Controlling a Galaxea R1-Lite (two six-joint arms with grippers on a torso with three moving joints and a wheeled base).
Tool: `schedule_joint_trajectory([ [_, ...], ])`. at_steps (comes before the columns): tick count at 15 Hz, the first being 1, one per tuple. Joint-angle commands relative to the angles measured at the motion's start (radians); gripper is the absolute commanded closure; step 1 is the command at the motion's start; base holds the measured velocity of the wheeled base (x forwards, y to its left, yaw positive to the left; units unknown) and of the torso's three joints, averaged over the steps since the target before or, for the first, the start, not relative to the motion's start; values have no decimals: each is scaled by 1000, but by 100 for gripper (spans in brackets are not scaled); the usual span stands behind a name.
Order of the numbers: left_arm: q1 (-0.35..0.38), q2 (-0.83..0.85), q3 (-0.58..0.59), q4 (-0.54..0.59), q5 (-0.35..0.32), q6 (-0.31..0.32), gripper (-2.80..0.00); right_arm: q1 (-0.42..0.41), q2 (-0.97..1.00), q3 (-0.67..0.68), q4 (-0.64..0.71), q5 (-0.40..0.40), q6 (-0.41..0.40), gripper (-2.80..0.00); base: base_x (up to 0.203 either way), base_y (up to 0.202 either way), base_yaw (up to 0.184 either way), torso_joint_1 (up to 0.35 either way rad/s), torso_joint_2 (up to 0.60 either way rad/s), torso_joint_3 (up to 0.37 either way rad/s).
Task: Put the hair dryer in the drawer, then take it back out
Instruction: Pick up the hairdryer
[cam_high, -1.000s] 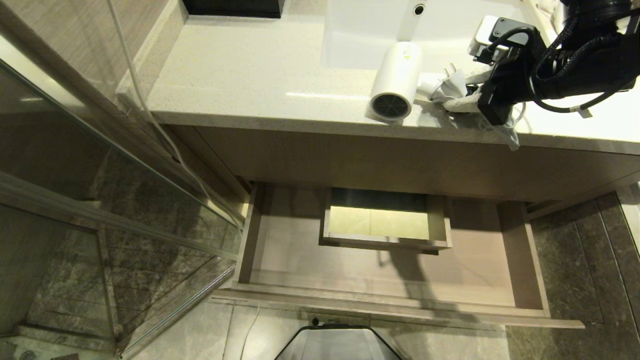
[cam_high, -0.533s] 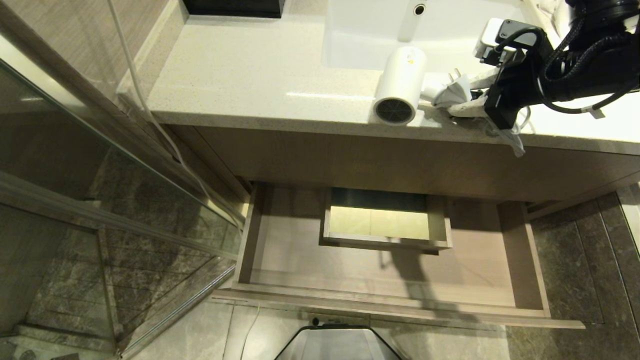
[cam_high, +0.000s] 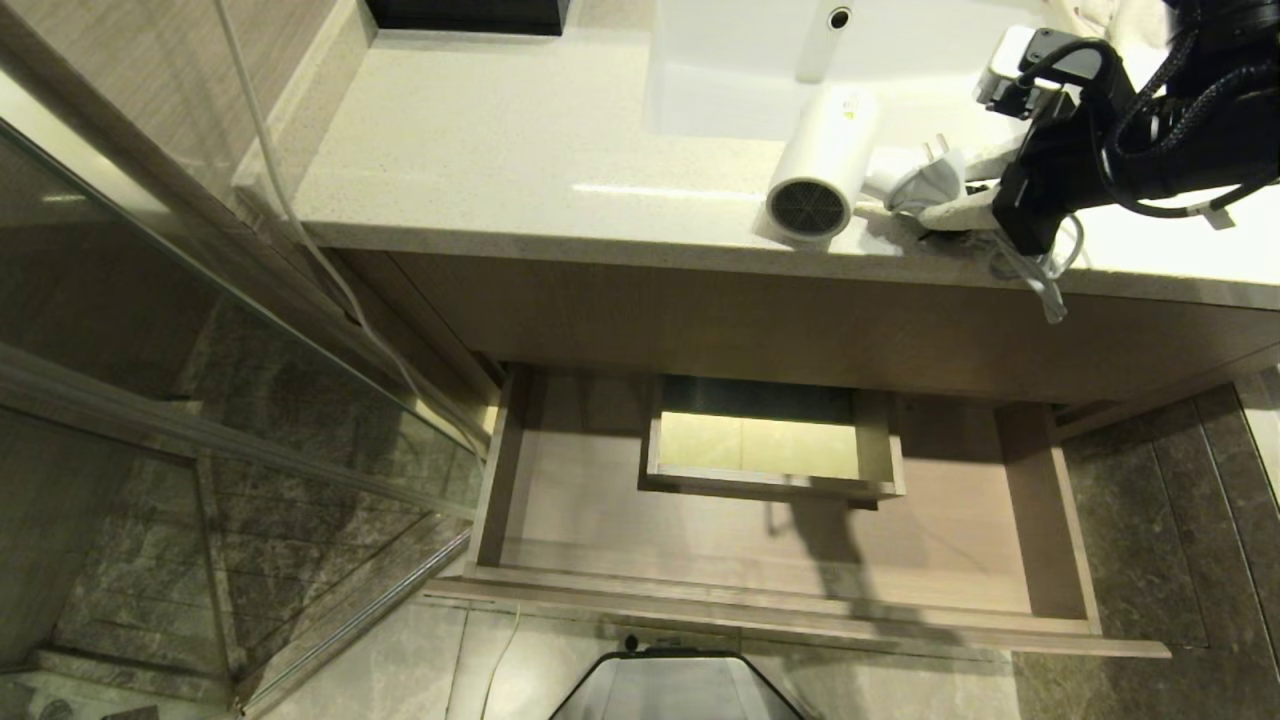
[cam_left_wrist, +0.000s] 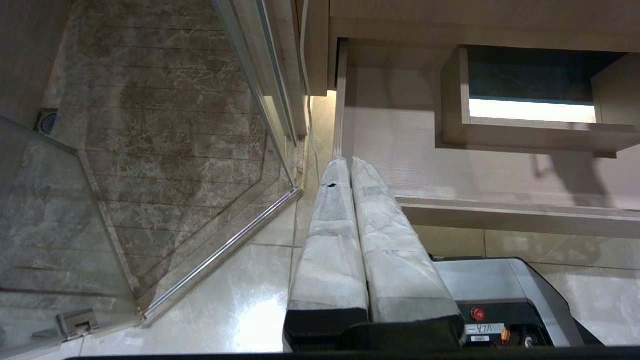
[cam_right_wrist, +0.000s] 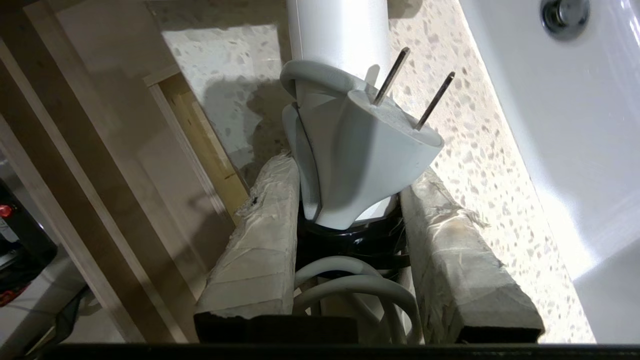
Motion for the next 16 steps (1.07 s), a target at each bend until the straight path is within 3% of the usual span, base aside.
schedule_joint_trajectory([
  [1,1,0,1,0,0,0,0,-4,-25,0,-6,3,16,0,0,0,0,0,0,0],
  [16,1,0,1,0,0,0,0,-18,-102,10,-2,3,20,0,0,0,0,0,0,0],
])
